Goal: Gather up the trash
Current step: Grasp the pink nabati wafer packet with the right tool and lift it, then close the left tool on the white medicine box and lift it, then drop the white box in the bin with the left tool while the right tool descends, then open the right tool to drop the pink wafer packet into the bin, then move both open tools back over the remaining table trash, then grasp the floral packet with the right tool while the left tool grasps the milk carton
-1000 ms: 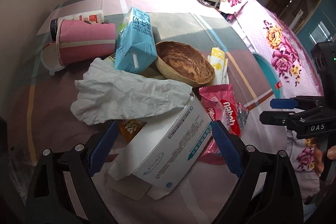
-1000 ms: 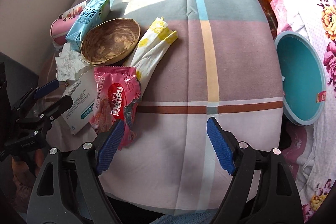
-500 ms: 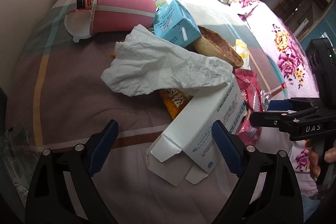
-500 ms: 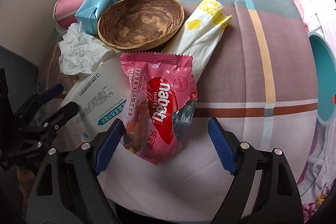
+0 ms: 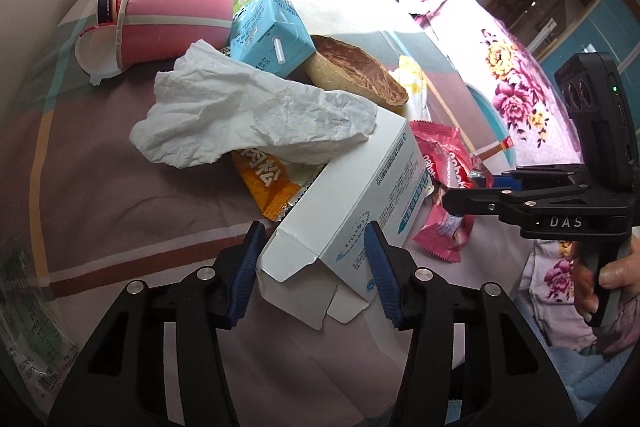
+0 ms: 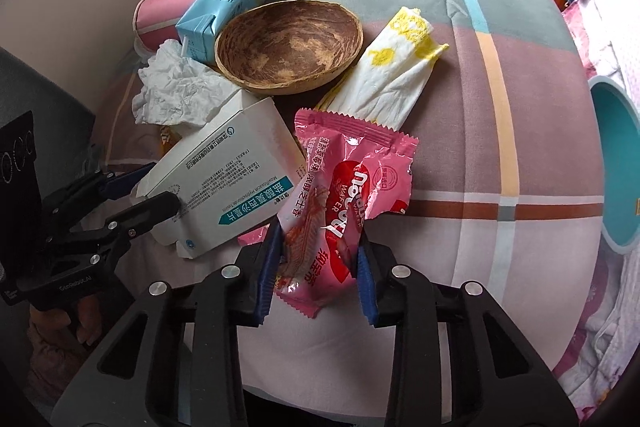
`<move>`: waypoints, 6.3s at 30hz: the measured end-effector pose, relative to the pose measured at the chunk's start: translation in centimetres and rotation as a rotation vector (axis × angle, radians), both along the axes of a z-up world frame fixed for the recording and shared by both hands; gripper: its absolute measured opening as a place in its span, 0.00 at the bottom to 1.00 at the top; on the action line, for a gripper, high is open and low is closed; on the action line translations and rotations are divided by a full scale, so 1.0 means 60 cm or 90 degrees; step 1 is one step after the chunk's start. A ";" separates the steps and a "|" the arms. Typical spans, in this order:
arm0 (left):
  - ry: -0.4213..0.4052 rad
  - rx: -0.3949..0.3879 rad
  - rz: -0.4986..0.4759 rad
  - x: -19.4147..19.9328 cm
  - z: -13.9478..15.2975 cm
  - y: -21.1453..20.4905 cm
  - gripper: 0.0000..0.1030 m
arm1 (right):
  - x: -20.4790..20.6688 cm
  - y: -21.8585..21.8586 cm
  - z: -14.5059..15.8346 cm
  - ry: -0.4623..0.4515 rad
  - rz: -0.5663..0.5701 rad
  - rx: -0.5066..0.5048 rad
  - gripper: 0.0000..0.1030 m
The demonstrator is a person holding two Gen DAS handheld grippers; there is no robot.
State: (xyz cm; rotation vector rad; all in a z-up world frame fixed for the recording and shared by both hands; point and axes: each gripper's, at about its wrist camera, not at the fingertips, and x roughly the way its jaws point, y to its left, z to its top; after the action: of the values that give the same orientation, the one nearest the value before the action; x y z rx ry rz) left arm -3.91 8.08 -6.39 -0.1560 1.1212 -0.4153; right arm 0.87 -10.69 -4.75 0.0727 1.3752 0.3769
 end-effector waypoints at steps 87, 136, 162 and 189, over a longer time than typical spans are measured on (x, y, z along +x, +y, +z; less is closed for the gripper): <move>-0.013 0.109 -0.256 0.250 -0.008 -0.681 0.70 | 0.060 -0.643 0.041 -0.123 -0.367 -0.002 0.32; -0.018 0.057 -0.089 0.213 0.035 -0.431 0.89 | 0.080 -0.488 0.022 -0.063 -0.286 -0.011 0.71; -0.058 0.045 0.089 0.145 0.067 -0.097 0.89 | 0.097 -0.157 0.011 -0.010 -0.091 -0.026 0.74; -0.019 0.045 0.154 0.179 0.038 0.003 0.89 | 0.135 -0.006 -0.042 -0.043 0.014 -0.126 0.27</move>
State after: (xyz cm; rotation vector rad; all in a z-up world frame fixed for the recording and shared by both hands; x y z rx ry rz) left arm 6.82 8.24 -4.13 -0.2196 1.0708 -0.1624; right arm 8.98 -11.05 -7.29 -0.1171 1.3411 0.2582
